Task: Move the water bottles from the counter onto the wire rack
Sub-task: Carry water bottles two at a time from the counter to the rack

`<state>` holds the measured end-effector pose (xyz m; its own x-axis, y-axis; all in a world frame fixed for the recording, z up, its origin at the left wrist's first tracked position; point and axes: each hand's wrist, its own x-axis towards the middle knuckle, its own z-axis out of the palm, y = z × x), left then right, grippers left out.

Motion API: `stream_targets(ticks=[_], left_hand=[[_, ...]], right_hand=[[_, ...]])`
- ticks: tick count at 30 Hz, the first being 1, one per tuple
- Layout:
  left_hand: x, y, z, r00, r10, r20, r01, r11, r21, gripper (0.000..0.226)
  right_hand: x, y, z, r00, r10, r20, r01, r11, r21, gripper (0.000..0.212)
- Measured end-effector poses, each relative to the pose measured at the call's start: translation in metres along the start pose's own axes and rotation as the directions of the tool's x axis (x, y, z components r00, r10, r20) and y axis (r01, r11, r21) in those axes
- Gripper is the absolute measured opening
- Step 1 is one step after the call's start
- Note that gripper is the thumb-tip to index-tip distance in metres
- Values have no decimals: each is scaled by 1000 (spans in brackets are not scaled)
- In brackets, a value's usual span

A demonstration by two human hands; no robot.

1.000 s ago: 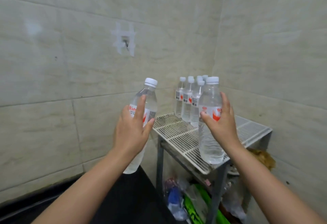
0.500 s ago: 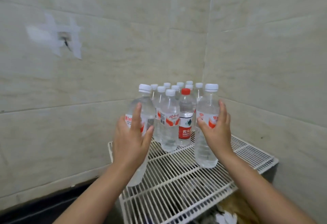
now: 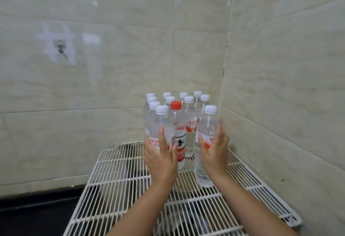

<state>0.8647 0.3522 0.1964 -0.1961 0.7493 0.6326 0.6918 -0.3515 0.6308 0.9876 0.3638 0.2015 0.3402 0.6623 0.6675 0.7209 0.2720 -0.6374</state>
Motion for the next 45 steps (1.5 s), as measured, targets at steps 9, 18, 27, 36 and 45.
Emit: stream_targets(ticks=[9, 18, 27, 36, 45], left_hand=[[-11, -2, 4, 998, -54, 39, 55, 998, -22, 68], [71, 43, -53, 993, 85, 85, -105, 958, 267, 73], [94, 37, -79, 865, 227, 448, -242, 970, -24, 37], [106, 31, -92, 718, 180, 672, -74, 980, -183, 40], [85, 52, -82, 901, 134, 412, -261, 927, 270, 46]], right_hand=[[-1, 8, -6, 984, -178, 14, 179, 979, -95, 62], [73, -47, -54, 959, -123, 256, 226, 877, -424, 52], [99, -73, -71, 737, -69, 673, 506, 717, -480, 33], [112, -72, -97, 493, -79, 867, 421, 893, -158, 39], [95, -78, -74, 679, -95, 728, 589, 662, -463, 41]])
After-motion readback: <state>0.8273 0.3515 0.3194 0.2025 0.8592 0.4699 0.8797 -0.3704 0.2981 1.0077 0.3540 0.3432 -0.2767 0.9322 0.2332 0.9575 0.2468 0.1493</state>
